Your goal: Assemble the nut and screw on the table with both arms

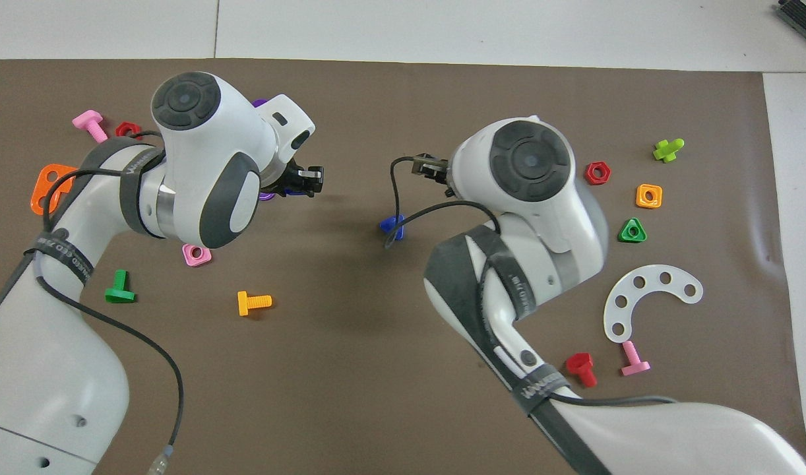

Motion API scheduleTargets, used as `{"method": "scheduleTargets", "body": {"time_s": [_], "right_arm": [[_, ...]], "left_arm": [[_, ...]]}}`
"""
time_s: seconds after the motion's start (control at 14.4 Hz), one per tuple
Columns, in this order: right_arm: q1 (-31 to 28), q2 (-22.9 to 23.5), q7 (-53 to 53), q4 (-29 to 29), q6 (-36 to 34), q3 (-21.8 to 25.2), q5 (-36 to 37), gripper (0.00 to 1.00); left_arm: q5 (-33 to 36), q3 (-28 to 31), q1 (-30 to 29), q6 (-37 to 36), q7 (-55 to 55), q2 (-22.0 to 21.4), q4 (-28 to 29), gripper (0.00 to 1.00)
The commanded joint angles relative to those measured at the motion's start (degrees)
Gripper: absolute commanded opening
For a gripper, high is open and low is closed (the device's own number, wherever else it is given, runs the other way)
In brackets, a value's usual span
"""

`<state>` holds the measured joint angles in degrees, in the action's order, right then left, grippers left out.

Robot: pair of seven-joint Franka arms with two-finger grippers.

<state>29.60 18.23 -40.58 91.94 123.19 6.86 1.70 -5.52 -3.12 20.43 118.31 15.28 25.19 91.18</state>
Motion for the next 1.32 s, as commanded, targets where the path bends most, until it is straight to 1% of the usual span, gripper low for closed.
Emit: {"method": "scheduleTargets", "body": {"time_s": [0.0, 0.07, 0.14, 0.35, 0.55, 0.76, 0.9, 1.11, 1.25], "right_arm": [[-6.6, -4.7, 6.5, 1.7, -2.8, -1.0, 0.1, 1.0], [-9.1, -6.1, 8.6, 1.7, -3.9, -1.0, -0.2, 1.0], [-11.2, -7.7, 11.7, 1.7, -5.7, -1.0, -0.3, 1.0], [-16.9, -12.2, 21.8, 1.7, -13.1, -1.0, -0.6, 1.0], [-20.8, -15.7, 27.4, 1.1, -19.7, -1.0, -2.8, 1.0], [-23.9, -19.0, 32.9, 0.5, -26.9, -0.7, -2.8, 1.0], [-24.7, -19.3, 33.8, -1.2, -32.3, -0.7, -2.1, 1.0], [-24.4, -20.9, 34.7, 2.3, -31.4, -0.7, -2.1, 1.0], [-24.8, -20.8, 35.0, 2.1, -31.4, -0.7, -2.1, 1.0]], "left_arm": [[-0.9, 1.1, 5.4, -1.6, 5.7, 4.6, -5.9, 0.19], [-0.9, 1.1, 6.4, -1.9, 7.3, 5.6, -7.8, 0.19], [-1.0, 1.0, 7.3, -2.1, 8.5, 5.8, -8.5, 0.19], [-1.1, 0.9, 10.1, -2.1, 10.9, 5.8, -8.4, 0.18], [-2.0, 1.0, 11.6, -2.1, 13.7, 5.7, -8.0, 0.17], [-2.0, 1.0, 12.2, -2.1, 14.4, 5.7, -7.1, 0.17], [-2.0, 1.1, 12.6, -1.5, 14.7, 5.7, -6.2, 0.17], [-1.9, 1.0, 13.3, -1.2, 16.8, 5.7, -6.0, 0.17], [-1.9, 1.0, 13.5, -1.0, 16.9, 5.7, -5.5, 0.16]]}}
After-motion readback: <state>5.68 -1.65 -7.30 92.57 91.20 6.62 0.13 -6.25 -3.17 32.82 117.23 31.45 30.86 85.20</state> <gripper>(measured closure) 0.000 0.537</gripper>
